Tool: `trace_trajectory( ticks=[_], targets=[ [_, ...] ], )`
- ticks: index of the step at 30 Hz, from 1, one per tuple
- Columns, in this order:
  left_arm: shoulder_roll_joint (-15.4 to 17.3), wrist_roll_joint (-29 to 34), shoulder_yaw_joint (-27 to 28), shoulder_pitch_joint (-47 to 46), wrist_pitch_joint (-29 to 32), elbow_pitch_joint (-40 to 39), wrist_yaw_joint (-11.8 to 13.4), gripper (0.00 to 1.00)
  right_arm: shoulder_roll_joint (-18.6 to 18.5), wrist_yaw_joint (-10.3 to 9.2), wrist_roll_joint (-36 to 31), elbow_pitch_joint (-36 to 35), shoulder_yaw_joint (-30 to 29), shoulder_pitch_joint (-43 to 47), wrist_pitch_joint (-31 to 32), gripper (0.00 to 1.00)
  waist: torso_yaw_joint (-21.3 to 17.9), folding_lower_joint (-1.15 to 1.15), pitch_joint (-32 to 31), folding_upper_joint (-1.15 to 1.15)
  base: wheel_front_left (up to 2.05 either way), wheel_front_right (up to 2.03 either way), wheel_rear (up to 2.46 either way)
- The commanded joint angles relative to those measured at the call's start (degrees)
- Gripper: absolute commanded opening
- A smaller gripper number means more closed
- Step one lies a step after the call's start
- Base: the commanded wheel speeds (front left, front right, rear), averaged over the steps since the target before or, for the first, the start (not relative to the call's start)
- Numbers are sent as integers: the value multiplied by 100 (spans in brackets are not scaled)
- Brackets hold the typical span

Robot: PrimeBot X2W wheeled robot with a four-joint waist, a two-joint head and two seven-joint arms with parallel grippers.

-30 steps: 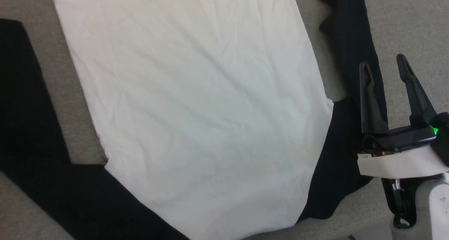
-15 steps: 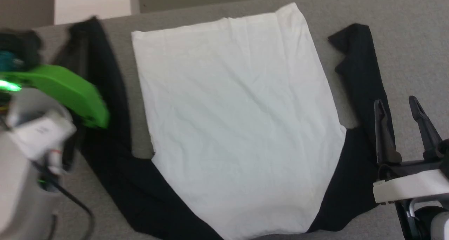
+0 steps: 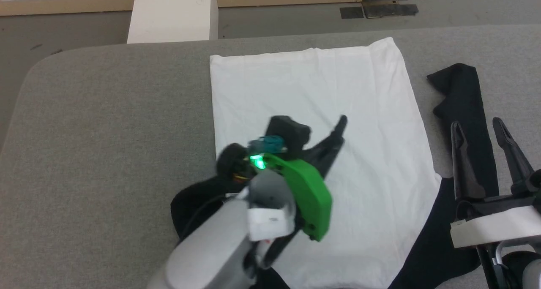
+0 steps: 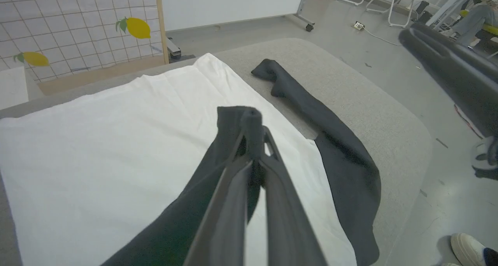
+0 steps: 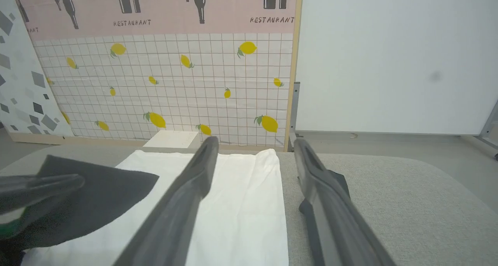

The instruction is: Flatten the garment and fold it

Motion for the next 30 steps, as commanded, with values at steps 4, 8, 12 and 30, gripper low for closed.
trace_trajectory(
  ticks=[4, 8, 12, 30],
  targets=[
    [-472, -35, -288, -500, -208, 1049, -307, 0, -11, -9, 78, 25, 52, -25, 15, 100, -129, 1, 110, 0, 0, 0, 0],
    [-661, -60, -459, -1004, -510, 2006, -432, 0, -9, -9, 115, 98, 173, -129, 16, 100, -270, 1, 209, 0, 0, 0, 0],
    [-696, -186, -602, -1606, -916, 2740, -375, 0, -9, -9, 149, 190, 314, -276, -21, 100, -483, 1, 315, 0, 0, 0, 0],
    [-701, -1075, -2911, -2698, -1064, 3210, -754, 0, 29, -9, 320, 741, 484, -510, -430, 100, -1267, 1, 708, 0, 0, 0, 0]
  ],
)
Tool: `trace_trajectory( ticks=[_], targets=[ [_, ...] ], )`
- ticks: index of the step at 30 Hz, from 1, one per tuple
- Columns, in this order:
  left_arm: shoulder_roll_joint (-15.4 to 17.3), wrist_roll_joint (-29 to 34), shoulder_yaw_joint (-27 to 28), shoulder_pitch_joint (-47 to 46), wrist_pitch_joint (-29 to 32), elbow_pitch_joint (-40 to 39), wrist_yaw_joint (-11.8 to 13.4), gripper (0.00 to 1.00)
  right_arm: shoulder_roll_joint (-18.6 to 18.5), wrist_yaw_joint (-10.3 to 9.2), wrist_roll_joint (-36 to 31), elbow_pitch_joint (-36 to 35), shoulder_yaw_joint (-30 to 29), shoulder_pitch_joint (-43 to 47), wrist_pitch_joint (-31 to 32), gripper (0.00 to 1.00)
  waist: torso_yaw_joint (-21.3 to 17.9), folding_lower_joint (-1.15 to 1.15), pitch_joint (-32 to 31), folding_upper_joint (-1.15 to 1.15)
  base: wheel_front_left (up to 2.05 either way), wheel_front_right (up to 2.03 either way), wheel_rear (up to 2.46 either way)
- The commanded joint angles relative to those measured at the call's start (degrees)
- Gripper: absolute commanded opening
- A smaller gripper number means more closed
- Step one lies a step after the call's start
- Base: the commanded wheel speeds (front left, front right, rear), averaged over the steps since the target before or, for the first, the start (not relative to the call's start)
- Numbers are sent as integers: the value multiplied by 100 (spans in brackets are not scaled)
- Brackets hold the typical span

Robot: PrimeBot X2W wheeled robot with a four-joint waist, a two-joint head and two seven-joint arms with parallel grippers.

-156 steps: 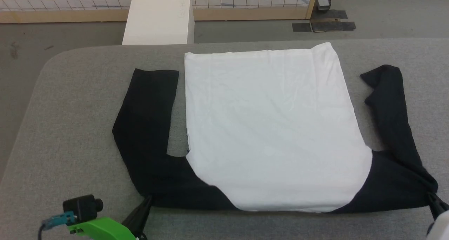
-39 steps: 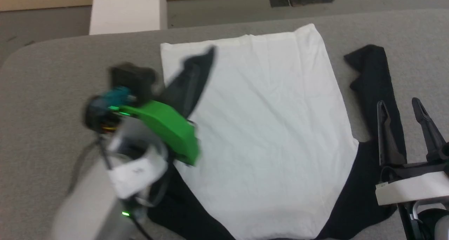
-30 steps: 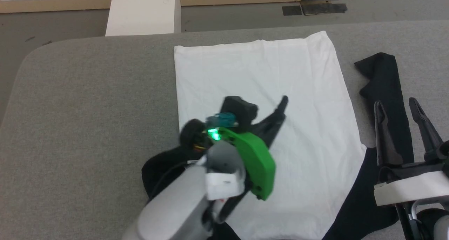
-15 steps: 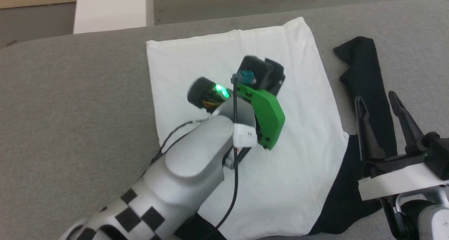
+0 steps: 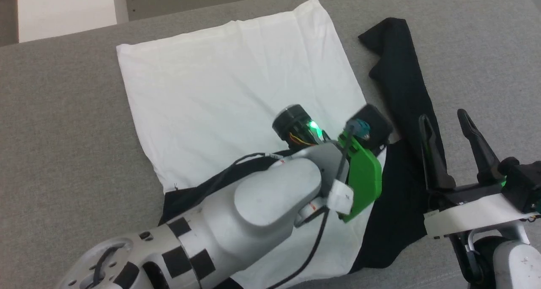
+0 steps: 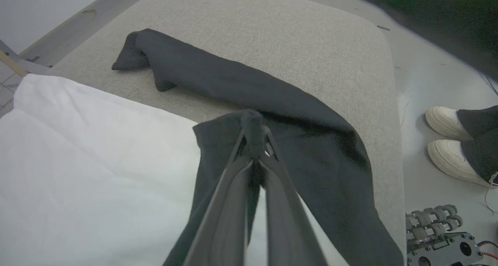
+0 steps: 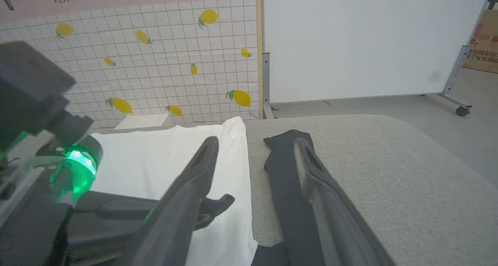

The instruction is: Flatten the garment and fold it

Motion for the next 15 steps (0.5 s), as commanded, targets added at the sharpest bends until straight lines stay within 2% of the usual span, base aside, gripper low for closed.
trace_trajectory(
  ticks=[1, 5, 8, 9, 10, 11, 15],
  targets=[
    [-4, 198, -22, 184, 178, -48, -145, 0, 16, -9, 31, 16, -27, -53, -42, 100, 1, 0, 3, 0, 0, 0, 0],
    [-5, 844, -31, 778, 834, -52, -577, 0, 18, -9, 38, 35, -31, -48, -38, 100, 7, 0, -34, 0, 0, 0, 0],
    [-5, 1058, -32, 1136, 1141, -40, -710, 0, 19, -9, 45, 28, -52, -41, -28, 100, 60, 0, -87, 0, 0, 0, 0],
    [-5, 1091, -33, 1220, 1198, -40, -732, 19, 19, -9, 36, 22, -72, -29, -21, 100, 96, 0, -116, 0, 0, 0, 0],
    [-5, 1083, -33, 1268, 1210, -53, -743, 67, 19, -9, 28, 14, -84, -17, -10, 100, 123, 0, -134, 0, 0, 0, 0],
    [-5, 1016, -33, 1303, 1158, -85, -751, 100, 19, -9, 16, 6, -109, 2, 3, 100, 166, 0, -166, 0, 0, 0, 0],
    [-5, 653, 58, 1263, 771, -216, -631, 100, 20, -9, -9, -18, -188, 89, 65, 100, 342, 0, -302, 0, 0, 0, 0]
  ],
)
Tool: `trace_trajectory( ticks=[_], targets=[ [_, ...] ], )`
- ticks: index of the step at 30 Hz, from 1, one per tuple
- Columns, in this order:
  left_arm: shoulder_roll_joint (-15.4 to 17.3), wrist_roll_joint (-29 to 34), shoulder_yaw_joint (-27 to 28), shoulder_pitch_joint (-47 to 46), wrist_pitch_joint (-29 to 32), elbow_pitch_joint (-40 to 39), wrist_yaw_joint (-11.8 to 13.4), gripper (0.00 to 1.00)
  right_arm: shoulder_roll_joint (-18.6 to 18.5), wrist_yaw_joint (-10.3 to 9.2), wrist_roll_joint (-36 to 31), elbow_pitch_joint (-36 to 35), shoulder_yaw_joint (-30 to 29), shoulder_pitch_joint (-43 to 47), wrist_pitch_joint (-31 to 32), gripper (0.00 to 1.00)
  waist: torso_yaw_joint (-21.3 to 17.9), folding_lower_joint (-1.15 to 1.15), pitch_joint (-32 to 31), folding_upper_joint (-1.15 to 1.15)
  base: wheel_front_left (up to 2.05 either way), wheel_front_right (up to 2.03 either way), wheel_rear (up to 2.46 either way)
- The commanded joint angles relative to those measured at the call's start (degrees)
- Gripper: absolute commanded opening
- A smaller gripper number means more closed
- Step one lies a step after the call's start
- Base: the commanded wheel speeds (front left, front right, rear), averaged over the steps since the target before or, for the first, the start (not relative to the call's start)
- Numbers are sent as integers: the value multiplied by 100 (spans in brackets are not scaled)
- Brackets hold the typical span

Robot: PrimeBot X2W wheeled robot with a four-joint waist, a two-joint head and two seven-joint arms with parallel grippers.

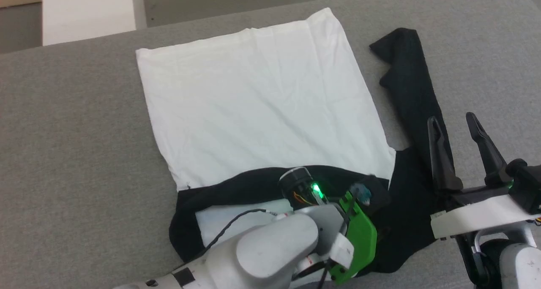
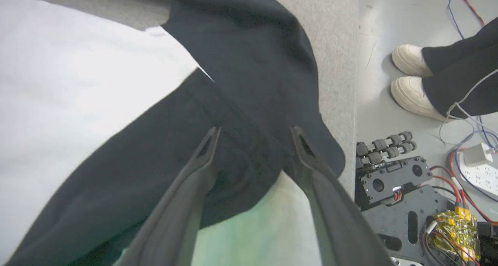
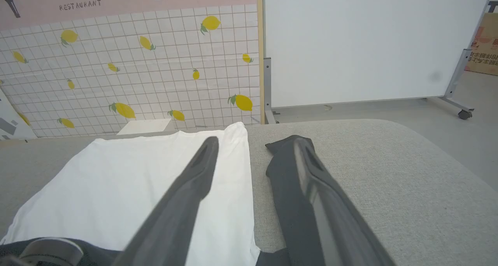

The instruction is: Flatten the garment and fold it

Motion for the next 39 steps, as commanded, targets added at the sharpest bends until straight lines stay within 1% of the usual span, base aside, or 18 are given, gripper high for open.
trace_trajectory(
  ticks=[1, 5, 7, 8, 11, 13, 14, 15, 17, 19, 22, 26, 29, 34, 39],
  targets=[
    [-6, -160, 97, -39, -171, -59, 86, 100, 16, -9, -20, -27, -20, 52, 23, 100, 150, 0, -134, 0, 0, 0, 0],
    [-6, -621, 602, -113, -948, -252, 383, 100, 0, -9, -53, -32, -109, 91, 125, 100, 303, 0, -243, 0, 0, 0, 0],
    [-4, -695, 986, -148, -1480, -228, 619, 100, -44, -9, -66, 6, -168, 66, 192, 100, 361, 0, -268, 0, 0, 0, 0],
    [60, -691, 1212, -148, -1794, -196, 756, 100, -80, -9, -83, 45, -212, 43, 246, 100, 390, 0, -273, 0, 0, 0, 0],
    [428, -675, 1700, -70, -2506, -133, 989, 100, -162, -9, -93, 151, -332, -57, 404, 100, 465, 0, -253, 0, 0, 0, 0],
    [776, -607, 2001, 22, -2877, -118, 1177, 100, -224, -9, -91, 270, -410, -170, 505, 100, 518, 0, -212, 0, 0, 0, 0],
    [959, -595, 2195, 102, -2998, -137, 1267, 100, -262, -9, -88, 360, -441, -246, 576, 100, 547, 0, -175, 0, 0, 0, 0],
    [1276, -528, 2556, 276, -3114, -243, 1415, 100, -328, -9, -28, 596, -503, -457, 630, 100, 596, 0, -99, 0, 0, 0, 0],
    [1525, -431, 3011, 495, -3146, -485, 1537, 100, -404, -9, 33, 834, -570, -679, 700, 100, 651, 0, -10, 0, 0, 0, 0],
    [1667, -254, 3584, 795, -3151, -899, 1614, 100, -503, -9, 106, 1114, -667, -948, 777, 100, 719, 0, 103, 0, 0, 0, 0],
    [1762, 59, 4400, 1341, -3153, -1429, 1610, 100, -564, -9, 218, 1529, -844, -1422, 1008, 100, 809, 0, 275, 0, 0, 0, 0],
    [1684, 388, 5249, 1946, -3153, -1871, 1485, 100, -714, -9, 349, 2196, -1207, -2170, 1357, 100, 936, 0, 533, 0, 0, 0, 0],
    [1590, 636, 5648, 2249, -3154, -2070, 1345, 100, -826, -9, 346, 2691, -1484, -2712, 1628, 100, 1043, 0, 746, 0, 0, 0, 0],
    [1365, 985, 6269, 2585, -3154, -2393, 1110, 100, -990, -9, 96, 3456, -2025, -3603, 2091, 100, 1240, 0, 1173, 0, 0, 0, 0],
    [1108, 1270, 6733, 2738, -3154, -2646, 895, 100, -1120, -9, -315, 3932, -2484, -4216, 2437, 100, 1439, 0, 1541, 0, 0, 0, 0]
  ],
)
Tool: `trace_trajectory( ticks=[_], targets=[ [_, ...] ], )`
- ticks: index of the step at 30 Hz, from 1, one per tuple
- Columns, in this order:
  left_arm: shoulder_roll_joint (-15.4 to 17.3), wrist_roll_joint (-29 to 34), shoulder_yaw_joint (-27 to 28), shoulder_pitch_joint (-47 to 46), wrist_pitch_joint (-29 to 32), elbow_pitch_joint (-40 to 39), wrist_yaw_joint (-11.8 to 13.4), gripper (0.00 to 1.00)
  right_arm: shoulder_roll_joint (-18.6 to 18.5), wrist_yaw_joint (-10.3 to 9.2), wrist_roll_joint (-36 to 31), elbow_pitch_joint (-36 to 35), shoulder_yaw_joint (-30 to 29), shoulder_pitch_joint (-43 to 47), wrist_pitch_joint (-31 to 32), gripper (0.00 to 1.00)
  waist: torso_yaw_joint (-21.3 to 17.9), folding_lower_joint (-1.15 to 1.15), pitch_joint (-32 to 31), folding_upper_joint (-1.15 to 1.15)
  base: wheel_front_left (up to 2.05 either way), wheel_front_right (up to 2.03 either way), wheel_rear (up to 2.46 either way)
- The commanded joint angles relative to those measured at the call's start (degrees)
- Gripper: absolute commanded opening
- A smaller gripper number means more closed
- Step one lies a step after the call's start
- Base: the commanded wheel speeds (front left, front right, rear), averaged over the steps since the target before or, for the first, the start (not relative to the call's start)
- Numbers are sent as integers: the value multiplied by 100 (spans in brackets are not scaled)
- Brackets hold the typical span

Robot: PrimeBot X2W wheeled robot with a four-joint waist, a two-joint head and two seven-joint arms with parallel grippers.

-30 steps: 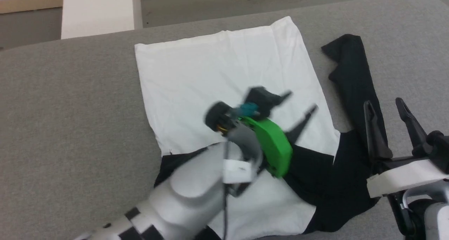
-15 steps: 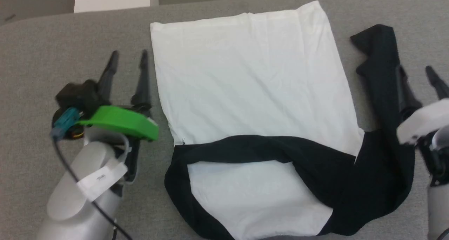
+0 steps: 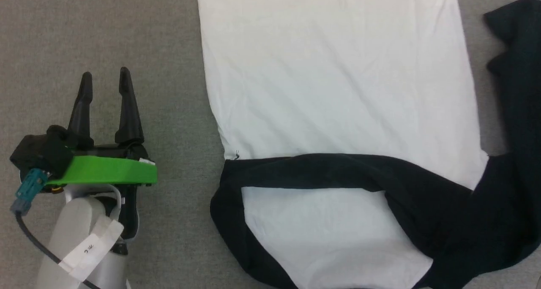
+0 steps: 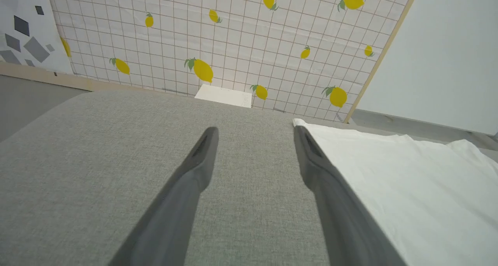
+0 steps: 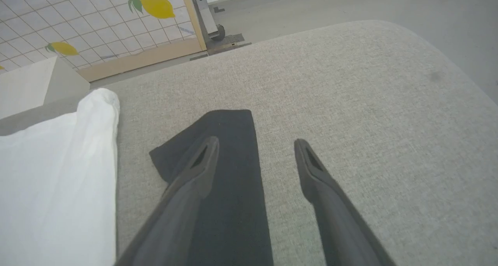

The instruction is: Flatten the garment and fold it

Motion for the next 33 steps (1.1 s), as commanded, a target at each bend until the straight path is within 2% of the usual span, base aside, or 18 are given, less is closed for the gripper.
trace_trajectory(
  ticks=[1, 7, 13, 14, 15, 17, 19, 27, 33],
  targets=[
    [-77, 88, 111, 94, -20, -65, -70, 100, -22, -9, -122, 100, -99, -174, 88, 100, 307, -1, 414, 0, 0, 0, 0],
    [-339, 340, 473, 102, -20, -194, -319, 100, -126, -9, -469, 363, -392, -572, 382, 100, 441, -1, 701, 0, 0, 0, 0],
    [-521, 536, 703, 86, -20, -164, -521, 100, -124, -9, -433, 584, -461, -781, 786, 100, 483, -1, 806, 0, 0, 0, 0],
    [-545, 566, 737, 85, -20, -153, -550, 100, -127, -9, -432, 622, -464, -791, 918, 86, 478, -1, 807, 0, 0, 0, 0],
    [-562, 591, 764, 86, -20, -142, -572, 100, -124, -9, -430, 645, -484, -796, 1023, 38, 473, -1, 804, 0, 0, 0, 0],
    [-608, 648, 806, 98, -20, -117, -616, 100, -117, -9, -421, 632, -481, -793, 1152, 0, 463, -1, 770, 0, 0, 0, 0],
    [-655, 709, 824, 125, -20, -85, -647, 100, -128, -9, -410, 552, -475, -757, 1109, 0, 459, -1, 701, 0, 0, 0, 0],
    [-795, 824, 912, 238, -20, 246, -786, 100, -464, -9, -318, -174, -122, -99, 228, 0, 418, -1, 4, 0, 0, 0, 0],
    [-883, 889, 917, 473, -20, 508, -867, 100, -476, -9, -116, -1816, 357, 1025, 244, 0, 408, -1, -754, 0, 0, 0, 0]
  ],
)
